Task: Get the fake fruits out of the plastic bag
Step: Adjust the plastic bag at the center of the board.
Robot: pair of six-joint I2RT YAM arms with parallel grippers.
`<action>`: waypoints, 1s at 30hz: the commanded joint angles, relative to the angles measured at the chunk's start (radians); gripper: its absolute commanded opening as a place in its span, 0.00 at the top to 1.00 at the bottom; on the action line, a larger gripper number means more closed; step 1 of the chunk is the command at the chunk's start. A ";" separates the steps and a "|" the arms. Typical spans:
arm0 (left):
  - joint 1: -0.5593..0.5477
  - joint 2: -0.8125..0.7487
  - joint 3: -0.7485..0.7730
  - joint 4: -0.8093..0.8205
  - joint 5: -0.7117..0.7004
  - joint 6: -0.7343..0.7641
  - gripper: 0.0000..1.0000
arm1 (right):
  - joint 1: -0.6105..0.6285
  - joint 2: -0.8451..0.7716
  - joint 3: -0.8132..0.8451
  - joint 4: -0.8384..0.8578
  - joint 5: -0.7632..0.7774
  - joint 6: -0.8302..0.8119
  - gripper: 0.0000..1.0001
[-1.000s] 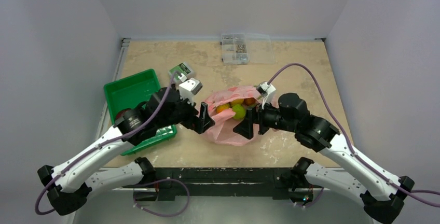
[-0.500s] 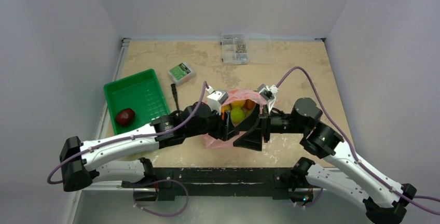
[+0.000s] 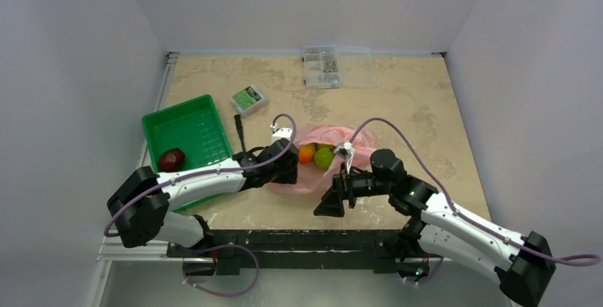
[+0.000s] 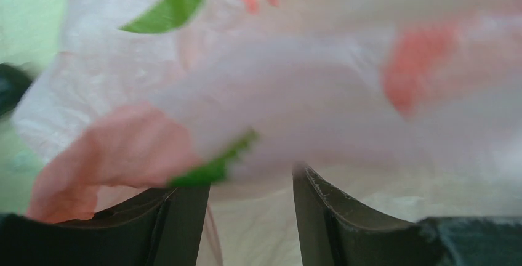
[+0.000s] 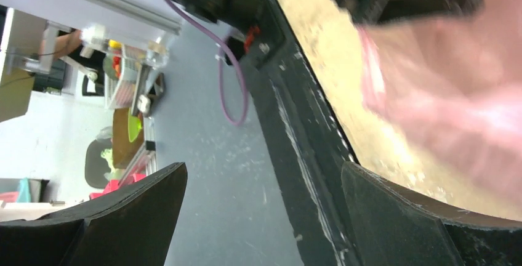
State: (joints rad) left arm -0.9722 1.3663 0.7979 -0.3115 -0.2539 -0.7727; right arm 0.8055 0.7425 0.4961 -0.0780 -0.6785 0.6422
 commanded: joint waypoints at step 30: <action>-0.051 -0.032 -0.092 0.148 0.011 -0.034 0.46 | 0.139 0.238 0.553 -0.723 1.158 -0.100 0.01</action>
State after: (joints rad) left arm -1.0138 1.3296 0.6888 -0.2203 -0.2455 -0.7856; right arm 0.9497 1.0206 1.1534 -0.7494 0.4244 0.4694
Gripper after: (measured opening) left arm 0.536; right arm 0.987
